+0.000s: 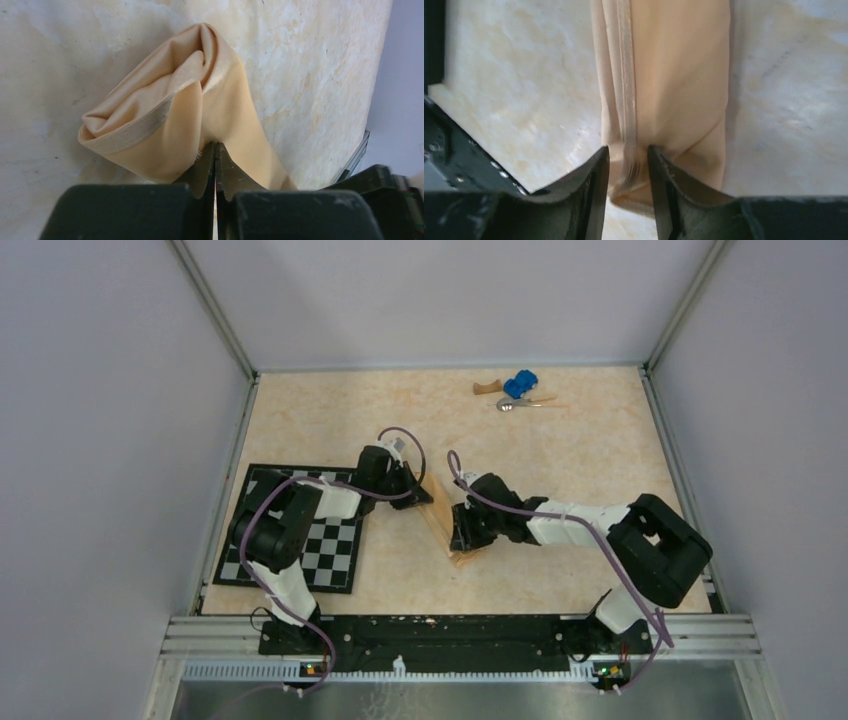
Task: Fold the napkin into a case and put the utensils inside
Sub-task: Smooth out the smaller rectangle-folded napkin at the center of the board.
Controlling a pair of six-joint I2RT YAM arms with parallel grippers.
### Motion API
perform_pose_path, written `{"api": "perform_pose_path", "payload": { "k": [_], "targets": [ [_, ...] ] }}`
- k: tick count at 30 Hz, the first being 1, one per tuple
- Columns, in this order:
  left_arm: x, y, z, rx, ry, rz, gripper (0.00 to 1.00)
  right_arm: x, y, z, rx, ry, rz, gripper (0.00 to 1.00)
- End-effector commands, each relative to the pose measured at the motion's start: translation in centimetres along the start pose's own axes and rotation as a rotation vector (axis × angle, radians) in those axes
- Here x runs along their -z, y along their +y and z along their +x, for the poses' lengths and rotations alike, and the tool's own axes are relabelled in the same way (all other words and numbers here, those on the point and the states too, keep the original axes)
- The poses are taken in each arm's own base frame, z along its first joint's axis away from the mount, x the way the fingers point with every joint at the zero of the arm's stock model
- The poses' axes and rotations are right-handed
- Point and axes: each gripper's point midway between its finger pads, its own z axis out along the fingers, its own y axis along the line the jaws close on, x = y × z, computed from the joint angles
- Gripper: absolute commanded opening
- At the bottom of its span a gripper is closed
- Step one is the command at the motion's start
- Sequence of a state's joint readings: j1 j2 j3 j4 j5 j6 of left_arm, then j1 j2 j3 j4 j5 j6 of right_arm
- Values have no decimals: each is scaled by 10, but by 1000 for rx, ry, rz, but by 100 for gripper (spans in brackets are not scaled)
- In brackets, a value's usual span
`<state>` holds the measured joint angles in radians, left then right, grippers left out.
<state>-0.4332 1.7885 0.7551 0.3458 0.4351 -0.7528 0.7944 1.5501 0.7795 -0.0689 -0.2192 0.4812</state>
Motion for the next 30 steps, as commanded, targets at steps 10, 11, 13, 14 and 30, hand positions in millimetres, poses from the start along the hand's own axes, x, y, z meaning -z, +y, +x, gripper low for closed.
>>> {"api": "perform_pose_path", "payload": {
  "k": [10,11,13,14,30],
  "targets": [
    [3,47,24,8,54,-136,0,12,19,-30,194,-43,172,40],
    [3,47,24,7,53,-136,0,8,20,-33,196,-38,171,41],
    [3,48,25,7,52,-136,0,-5,21,-31,185,-21,160,42],
    [3,48,25,7,53,-135,0,-11,20,-26,175,-8,155,42],
    [3,46,27,-1,73,-101,0,17,17,-2,359,12,310,71]
  ]
}}
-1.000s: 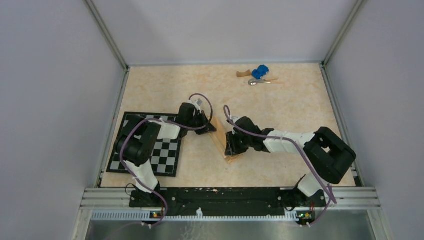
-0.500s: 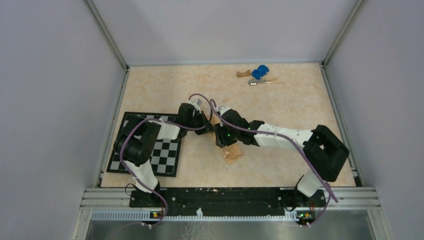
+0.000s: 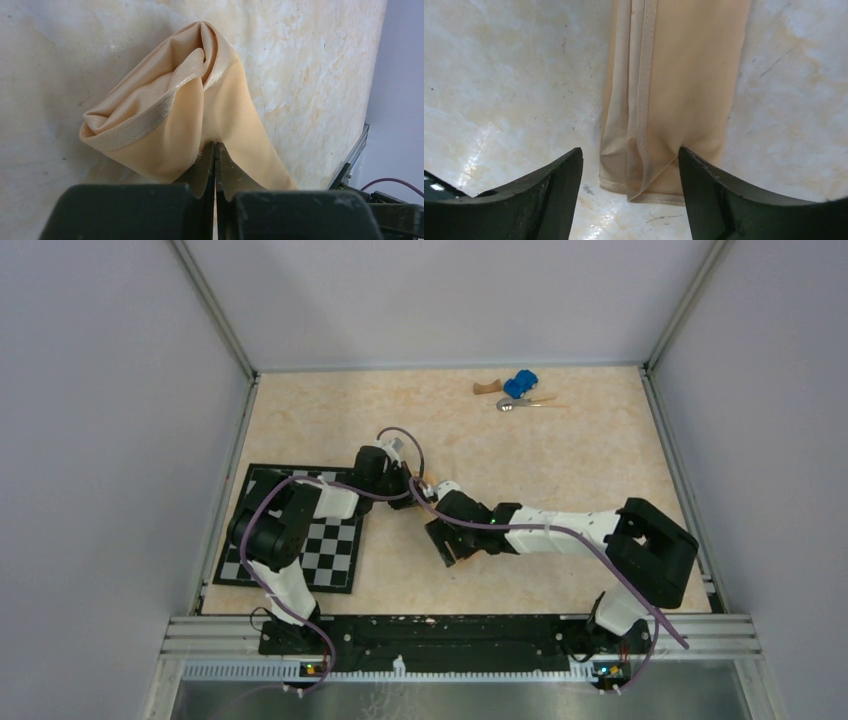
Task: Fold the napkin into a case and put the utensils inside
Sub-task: Smooth out the smaller rectangle-folded napkin at the center of the board, then pick up the smaller rectangle-folded napkin from the center of the board.
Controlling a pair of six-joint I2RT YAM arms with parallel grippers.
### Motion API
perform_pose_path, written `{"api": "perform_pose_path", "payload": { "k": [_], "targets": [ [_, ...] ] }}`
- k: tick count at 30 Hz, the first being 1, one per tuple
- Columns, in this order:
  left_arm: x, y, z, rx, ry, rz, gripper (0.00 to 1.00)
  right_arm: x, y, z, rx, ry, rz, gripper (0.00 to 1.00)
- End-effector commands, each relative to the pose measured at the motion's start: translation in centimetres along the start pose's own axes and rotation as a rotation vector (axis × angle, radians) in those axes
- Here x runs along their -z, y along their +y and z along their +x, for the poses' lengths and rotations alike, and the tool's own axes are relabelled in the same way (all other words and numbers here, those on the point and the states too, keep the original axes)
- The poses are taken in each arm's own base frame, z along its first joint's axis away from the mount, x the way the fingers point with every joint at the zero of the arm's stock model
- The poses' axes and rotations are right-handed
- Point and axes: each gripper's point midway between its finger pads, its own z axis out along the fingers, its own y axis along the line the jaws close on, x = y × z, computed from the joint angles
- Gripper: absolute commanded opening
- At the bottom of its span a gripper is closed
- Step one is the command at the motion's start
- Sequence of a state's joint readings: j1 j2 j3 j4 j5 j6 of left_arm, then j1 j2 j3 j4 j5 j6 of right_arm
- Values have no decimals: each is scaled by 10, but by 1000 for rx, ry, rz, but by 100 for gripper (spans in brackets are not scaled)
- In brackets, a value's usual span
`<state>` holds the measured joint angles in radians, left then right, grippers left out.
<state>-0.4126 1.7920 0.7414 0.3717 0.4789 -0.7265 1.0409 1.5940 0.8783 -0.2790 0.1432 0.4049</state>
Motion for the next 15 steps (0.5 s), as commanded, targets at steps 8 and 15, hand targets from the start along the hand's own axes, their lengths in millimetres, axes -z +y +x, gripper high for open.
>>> {"api": "perform_pose_path", "payload": {
  "k": [8,15],
  "targets": [
    [2,44,28,18,52,-127,0,2,9,-69,145,-72,80,67],
    [1,44,28,16,59,-118,0,-22,10,-59,151,-57,117,55]
  ]
}}
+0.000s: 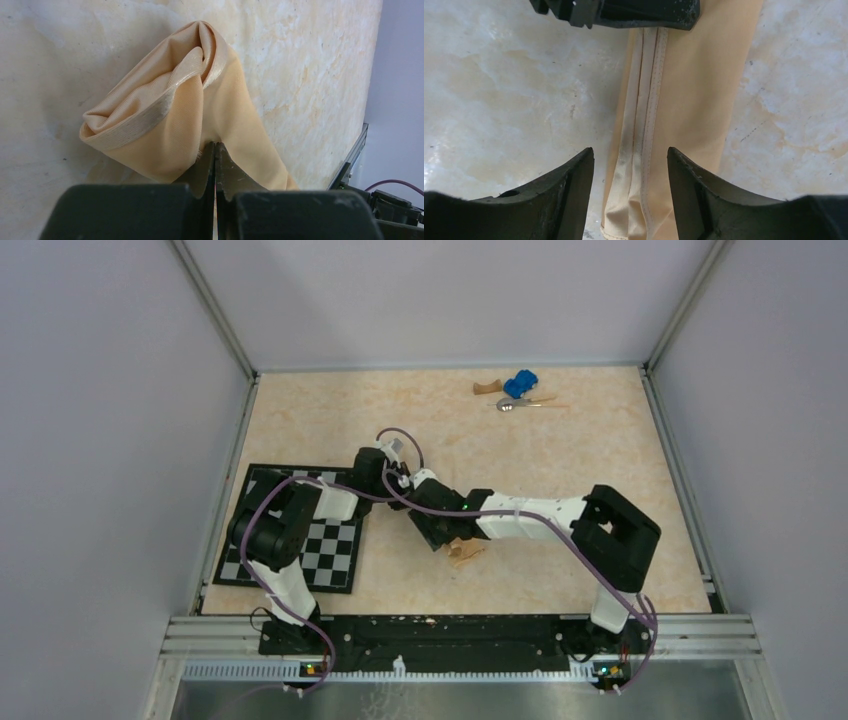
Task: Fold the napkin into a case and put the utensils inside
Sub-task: Pick up the smaller rectangle-folded napkin from the center of the board.
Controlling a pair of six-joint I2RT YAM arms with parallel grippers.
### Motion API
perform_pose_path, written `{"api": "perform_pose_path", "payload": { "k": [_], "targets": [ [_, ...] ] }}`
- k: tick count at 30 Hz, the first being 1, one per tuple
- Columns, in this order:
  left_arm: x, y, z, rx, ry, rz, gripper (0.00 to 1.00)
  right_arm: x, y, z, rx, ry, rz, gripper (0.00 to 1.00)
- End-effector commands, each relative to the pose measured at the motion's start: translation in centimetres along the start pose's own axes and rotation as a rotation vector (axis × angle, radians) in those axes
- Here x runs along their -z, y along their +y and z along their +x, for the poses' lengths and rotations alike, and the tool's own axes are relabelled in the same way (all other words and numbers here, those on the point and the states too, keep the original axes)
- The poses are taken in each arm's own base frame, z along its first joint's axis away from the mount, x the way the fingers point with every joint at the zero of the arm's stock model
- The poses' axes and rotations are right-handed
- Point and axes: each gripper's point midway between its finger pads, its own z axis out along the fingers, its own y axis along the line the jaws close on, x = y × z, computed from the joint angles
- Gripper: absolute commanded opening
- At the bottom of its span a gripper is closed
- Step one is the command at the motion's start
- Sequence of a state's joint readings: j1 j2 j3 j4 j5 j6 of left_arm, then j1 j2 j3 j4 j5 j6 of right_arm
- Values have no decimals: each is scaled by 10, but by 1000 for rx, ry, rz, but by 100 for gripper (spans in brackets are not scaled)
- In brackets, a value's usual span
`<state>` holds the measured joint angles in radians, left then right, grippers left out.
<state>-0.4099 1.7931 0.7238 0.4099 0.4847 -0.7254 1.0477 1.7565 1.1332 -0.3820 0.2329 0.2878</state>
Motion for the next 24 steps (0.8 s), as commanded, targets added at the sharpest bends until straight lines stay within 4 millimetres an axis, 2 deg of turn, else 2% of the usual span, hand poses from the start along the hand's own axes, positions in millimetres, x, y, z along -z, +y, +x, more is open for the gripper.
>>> {"api": "perform_pose_path", "payload": {
  "k": [1,9,11,14,16,19,21,24],
  "targets": [
    [2,43,29,24,70,-131,0,-9,4,-6,30,-34,46,57],
    [3,42,28,22,66,-130,0,-28,6,16,49,-17,119,60],
    [3,42,27,23,62,-130,0,-33,0,22,30,-11,173,50],
    [5,36,24,11,54,-113,0,-36,-7,30,-3,-28,220,28],
    [9,23,19,-17,40,-68,2,-35,-10,30,-31,-54,238,15],
    [22,6,5,-60,16,-57,10,-30,-14,27,-59,-93,245,2],
    [36,-12,-7,-70,-2,-26,19,-27,-11,23,-67,-114,225,0],
    [70,-42,-30,-86,-65,19,36,-20,-5,16,-89,-139,177,0]
  ]
}}
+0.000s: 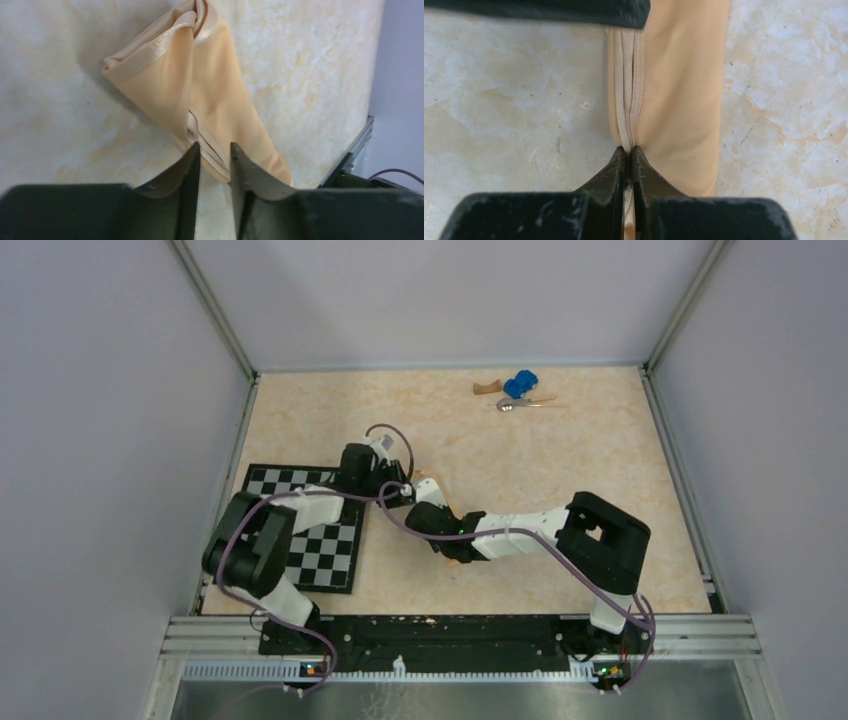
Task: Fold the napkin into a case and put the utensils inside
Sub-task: Pick up the smaller rectangle-folded napkin from the center of the board, then turn over the smaller rectangle-folded napkin at the center of the board.
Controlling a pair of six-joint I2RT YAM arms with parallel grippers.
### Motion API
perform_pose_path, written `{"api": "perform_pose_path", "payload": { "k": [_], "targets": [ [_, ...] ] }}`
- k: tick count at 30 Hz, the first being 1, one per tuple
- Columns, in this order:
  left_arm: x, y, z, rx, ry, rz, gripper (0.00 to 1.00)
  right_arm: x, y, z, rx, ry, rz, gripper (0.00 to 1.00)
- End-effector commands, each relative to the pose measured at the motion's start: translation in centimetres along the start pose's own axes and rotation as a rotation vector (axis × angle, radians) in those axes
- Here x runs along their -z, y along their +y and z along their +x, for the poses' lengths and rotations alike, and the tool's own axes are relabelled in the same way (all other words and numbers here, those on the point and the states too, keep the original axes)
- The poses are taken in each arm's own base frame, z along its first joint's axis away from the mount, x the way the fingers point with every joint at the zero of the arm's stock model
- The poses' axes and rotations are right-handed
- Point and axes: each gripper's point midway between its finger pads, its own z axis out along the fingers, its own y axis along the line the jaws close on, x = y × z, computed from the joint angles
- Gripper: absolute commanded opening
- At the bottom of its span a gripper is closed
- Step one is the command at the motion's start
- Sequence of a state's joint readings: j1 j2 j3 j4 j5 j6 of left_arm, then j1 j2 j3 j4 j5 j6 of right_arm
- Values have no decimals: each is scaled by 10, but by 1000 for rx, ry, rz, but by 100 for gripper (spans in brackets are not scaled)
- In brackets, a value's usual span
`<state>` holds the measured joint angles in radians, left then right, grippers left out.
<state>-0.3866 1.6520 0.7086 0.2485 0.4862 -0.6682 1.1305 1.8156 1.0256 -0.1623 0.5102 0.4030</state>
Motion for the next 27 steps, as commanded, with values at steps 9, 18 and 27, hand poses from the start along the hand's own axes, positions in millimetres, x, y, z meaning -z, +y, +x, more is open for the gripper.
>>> {"api": "perform_pose_path", "payload": {
  "k": [9,18,27],
  "targets": [
    [179,-48,-77,-135,-405,-169,63,48,70,-31,-231,-21,-428,0],
    [223,-57,-67,-152,-466,-225,64,92,104,-75,-674,-24,-986,0],
    [193,-68,-55,-127,-381,-69,63,74,46,-41,-925,-2,-1125,0]
  ]
}}
